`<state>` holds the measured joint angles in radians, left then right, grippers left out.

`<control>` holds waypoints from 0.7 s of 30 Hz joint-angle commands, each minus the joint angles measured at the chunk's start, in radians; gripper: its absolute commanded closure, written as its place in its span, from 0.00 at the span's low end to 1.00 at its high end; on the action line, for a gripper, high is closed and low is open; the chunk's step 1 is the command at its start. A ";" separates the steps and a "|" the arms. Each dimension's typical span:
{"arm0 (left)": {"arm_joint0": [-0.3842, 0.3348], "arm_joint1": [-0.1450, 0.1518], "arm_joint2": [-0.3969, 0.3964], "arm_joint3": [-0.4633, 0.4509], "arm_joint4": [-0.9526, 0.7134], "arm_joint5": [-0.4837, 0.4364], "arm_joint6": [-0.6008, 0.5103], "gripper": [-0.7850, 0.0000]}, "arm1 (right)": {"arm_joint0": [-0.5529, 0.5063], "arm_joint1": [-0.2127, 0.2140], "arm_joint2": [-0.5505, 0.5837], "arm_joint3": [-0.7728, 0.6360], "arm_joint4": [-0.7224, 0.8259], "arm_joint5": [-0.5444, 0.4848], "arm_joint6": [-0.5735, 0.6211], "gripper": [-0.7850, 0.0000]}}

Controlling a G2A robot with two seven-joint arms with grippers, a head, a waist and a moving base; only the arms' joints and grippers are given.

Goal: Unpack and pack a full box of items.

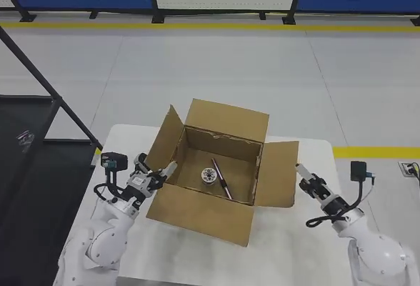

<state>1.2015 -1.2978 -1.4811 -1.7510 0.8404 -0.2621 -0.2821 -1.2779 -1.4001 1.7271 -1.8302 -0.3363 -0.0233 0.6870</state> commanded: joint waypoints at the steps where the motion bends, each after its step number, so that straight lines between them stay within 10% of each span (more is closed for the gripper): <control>1: -0.002 0.001 0.012 0.006 0.005 -0.007 -0.002 0.00 | 0.023 0.005 -0.023 0.021 -0.032 0.005 0.028 0.00; 21: -0.070 -0.004 0.146 0.094 0.005 -0.028 -0.045 0.00 | 0.130 0.011 -0.236 0.086 0.129 -0.147 0.006 0.00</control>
<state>1.1386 -1.3010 -1.3422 -1.6695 0.8481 -0.2947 -0.3318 -1.1610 -1.3877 1.5113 -1.7615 -0.2141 -0.1628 0.7082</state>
